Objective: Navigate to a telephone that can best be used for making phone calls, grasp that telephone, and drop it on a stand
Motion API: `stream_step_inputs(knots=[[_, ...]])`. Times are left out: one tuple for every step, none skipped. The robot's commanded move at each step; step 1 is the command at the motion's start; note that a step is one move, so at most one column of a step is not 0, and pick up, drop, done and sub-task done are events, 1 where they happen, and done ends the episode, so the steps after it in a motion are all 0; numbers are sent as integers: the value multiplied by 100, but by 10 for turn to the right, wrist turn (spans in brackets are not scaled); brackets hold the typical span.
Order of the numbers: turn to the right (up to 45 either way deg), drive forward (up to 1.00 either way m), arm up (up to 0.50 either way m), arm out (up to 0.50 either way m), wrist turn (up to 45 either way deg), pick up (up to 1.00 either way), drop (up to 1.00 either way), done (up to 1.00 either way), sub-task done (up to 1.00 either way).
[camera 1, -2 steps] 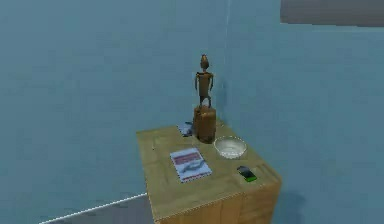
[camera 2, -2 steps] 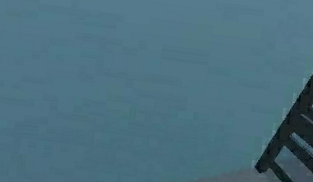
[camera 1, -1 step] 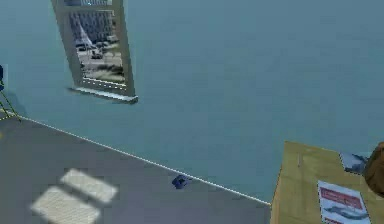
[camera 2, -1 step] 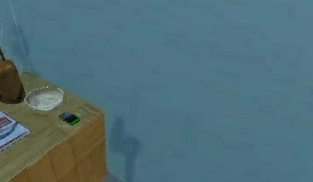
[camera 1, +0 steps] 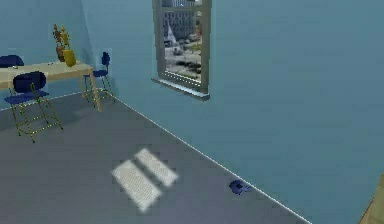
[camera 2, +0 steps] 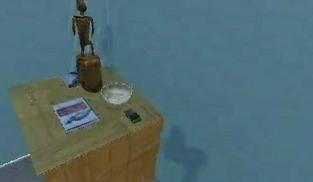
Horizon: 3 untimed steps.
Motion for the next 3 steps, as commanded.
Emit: stream_step_inputs(knots=[[-30, 0, 0, 0, 0, 0, 0, 0, 0], [450, 0, 0, 0, 0, 0, 0, 0, 0], [450, 0, 0, 0, 0, 0, 0, 0, 0]])
